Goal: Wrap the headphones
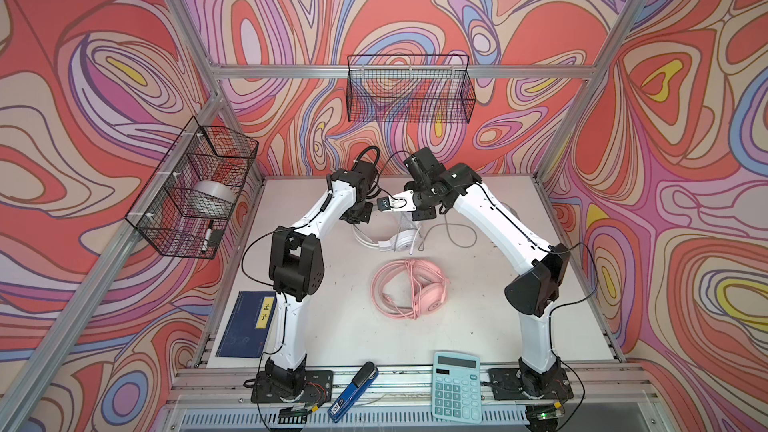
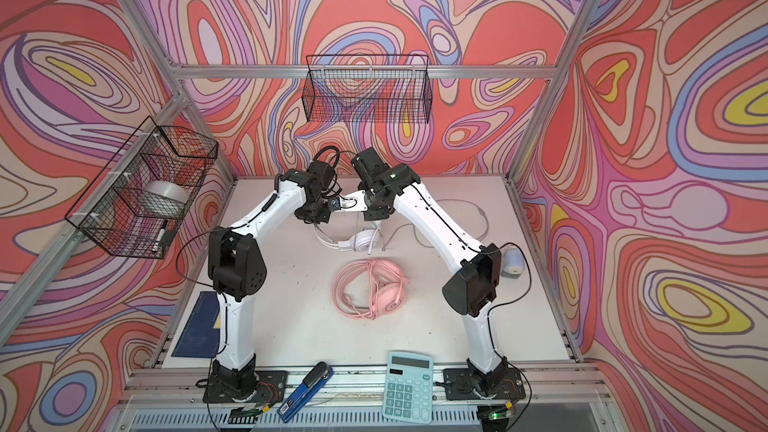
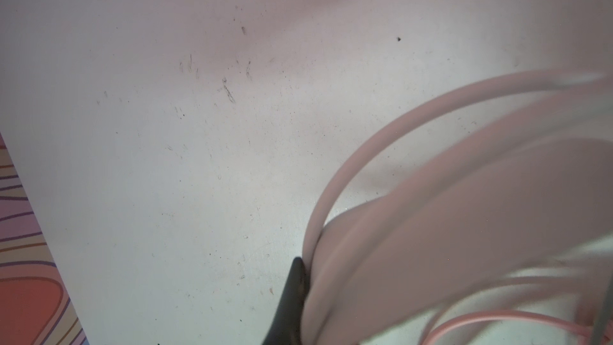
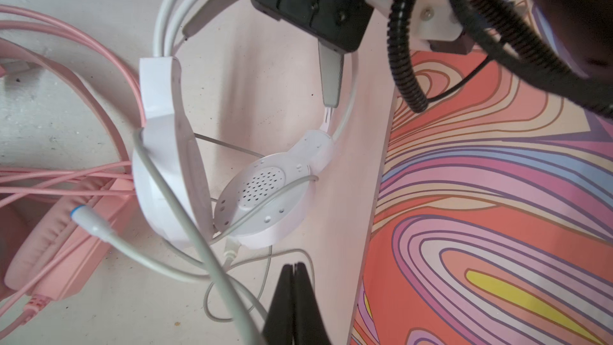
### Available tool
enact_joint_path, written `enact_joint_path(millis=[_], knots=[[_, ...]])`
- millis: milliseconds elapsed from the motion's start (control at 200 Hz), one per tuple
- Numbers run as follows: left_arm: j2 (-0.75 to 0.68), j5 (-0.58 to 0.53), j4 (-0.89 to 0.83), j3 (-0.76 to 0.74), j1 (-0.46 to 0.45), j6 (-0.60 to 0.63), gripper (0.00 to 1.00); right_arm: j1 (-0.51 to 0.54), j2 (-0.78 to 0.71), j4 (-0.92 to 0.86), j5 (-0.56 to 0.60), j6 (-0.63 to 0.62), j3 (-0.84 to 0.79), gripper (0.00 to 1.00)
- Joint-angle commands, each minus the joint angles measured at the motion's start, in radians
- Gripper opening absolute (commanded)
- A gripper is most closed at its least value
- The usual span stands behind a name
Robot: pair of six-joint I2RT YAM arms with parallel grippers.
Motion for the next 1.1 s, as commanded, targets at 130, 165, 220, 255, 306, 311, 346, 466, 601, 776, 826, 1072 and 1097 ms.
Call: enact_joint_path(millis=[130, 165, 220, 255, 306, 311, 346, 466, 601, 776, 826, 1072, 1097], knots=[[-0.086, 0.064, 0.067, -0.05, -0.003, 0.074, 0.0, -0.05, 0.061, 0.081, -0.038, 0.041, 0.047, 0.0], [-0.092, 0.069, 0.069, -0.055, -0.003, 0.076, 0.0, -0.059, 0.068, 0.09, -0.049, 0.051, 0.055, 0.0], [-0.101, 0.082, 0.074, -0.058, -0.002, 0.08, 0.0, -0.074, 0.079, 0.11, -0.065, 0.071, 0.063, 0.0], [-0.107, 0.094, 0.084, -0.066, -0.003, 0.084, 0.0, -0.083, 0.086, 0.124, -0.076, 0.088, 0.066, 0.0], [-0.116, 0.113, 0.102, -0.077, -0.002, 0.095, 0.0, -0.094, 0.097, 0.134, -0.083, 0.111, 0.073, 0.0], [-0.117, 0.115, 0.103, -0.079, -0.003, 0.095, 0.0, -0.096, 0.098, 0.135, -0.084, 0.113, 0.075, 0.0], [-0.122, 0.12, 0.11, -0.084, -0.003, 0.096, 0.0, -0.102, 0.105, 0.138, -0.091, 0.127, 0.078, 0.0], [-0.129, 0.136, 0.12, -0.087, -0.003, 0.102, 0.0, -0.123, 0.132, 0.158, -0.098, 0.173, 0.083, 0.0], [-0.133, 0.146, 0.131, -0.099, -0.003, 0.121, 0.0, -0.155, 0.148, 0.192, -0.12, 0.242, 0.076, 0.0], [-0.158, 0.185, 0.168, -0.136, -0.003, 0.146, 0.0, -0.197, 0.178, 0.221, -0.164, 0.334, 0.079, 0.0], [-0.161, 0.193, 0.17, -0.14, -0.003, 0.154, 0.0, -0.213, 0.182, 0.234, -0.192, 0.37, 0.074, 0.0], [-0.177, 0.229, 0.174, -0.16, -0.002, 0.167, 0.0, -0.264, 0.171, 0.286, -0.327, 0.478, -0.001, 0.05], [-0.177, 0.237, 0.176, -0.163, -0.002, 0.167, 0.0, -0.266, 0.17, 0.292, -0.339, 0.481, -0.01, 0.05]])
